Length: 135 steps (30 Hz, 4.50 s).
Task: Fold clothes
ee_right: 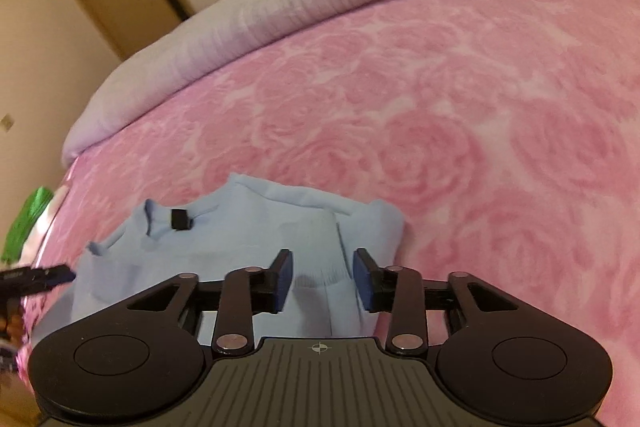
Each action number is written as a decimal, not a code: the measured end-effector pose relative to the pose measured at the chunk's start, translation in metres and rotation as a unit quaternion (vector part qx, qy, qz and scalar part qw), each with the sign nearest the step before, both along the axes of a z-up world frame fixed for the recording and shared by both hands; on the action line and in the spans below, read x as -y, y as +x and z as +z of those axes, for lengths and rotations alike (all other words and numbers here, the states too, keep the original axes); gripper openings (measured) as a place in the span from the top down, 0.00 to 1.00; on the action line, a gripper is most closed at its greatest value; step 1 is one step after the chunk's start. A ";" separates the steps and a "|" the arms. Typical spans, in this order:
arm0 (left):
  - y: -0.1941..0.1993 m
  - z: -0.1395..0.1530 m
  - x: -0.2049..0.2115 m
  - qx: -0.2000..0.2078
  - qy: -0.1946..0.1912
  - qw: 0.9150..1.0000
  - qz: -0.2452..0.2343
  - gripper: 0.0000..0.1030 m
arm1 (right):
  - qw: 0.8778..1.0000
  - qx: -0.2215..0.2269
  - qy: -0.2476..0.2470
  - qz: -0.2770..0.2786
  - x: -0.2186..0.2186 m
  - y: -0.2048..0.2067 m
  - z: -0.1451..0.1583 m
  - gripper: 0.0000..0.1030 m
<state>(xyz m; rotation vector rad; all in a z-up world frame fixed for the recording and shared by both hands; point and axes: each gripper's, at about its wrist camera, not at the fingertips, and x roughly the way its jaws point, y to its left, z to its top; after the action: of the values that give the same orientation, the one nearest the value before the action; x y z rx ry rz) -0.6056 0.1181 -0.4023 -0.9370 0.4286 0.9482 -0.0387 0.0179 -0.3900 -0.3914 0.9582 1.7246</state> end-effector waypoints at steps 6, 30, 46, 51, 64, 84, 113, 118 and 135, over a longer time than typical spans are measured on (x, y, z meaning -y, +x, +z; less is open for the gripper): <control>0.013 -0.012 -0.019 -0.013 -0.010 0.999 -0.037 0.63 | 0.998 0.036 -0.006 0.056 -0.017 -0.012 -0.007 0.61; -0.001 0.009 0.008 0.019 0.081 0.996 -0.029 0.94 | 0.995 0.038 0.074 0.049 0.002 -0.016 0.025 0.81; 0.022 0.013 -0.028 -0.045 0.141 0.989 0.013 0.93 | 0.987 0.129 0.090 0.014 -0.066 -0.054 0.017 0.82; 0.023 0.004 -0.038 -0.047 0.140 0.989 0.030 0.93 | 0.985 0.146 0.085 0.014 -0.083 -0.059 0.007 0.82; 0.040 -0.022 -0.062 -0.092 0.124 0.988 0.023 0.93 | 0.985 0.168 0.039 -0.016 -0.105 -0.063 -0.031 0.82; -0.011 0.045 0.076 -0.066 0.100 0.992 0.033 0.83 | 0.986 0.139 0.060 -0.063 0.052 -0.058 0.027 0.63; 0.024 0.011 0.159 -0.131 0.067 0.987 0.060 0.94 | 0.971 0.136 -0.025 -0.193 0.153 -0.057 -0.028 0.75; 0.024 0.020 0.161 -0.114 0.072 0.989 0.069 0.93 | 0.968 -0.085 -0.019 -0.235 0.161 -0.032 -0.020 0.75; 0.071 0.042 0.192 -0.214 0.035 0.974 0.061 0.72 | 0.975 0.093 -0.065 -0.193 0.164 -0.094 0.000 0.53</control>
<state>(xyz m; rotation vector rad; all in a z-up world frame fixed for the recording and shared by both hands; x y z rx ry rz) -0.5344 -0.0735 -0.3602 -0.6970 0.7026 1.2759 -0.1327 -0.1461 -0.3899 -0.4133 0.9425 1.2561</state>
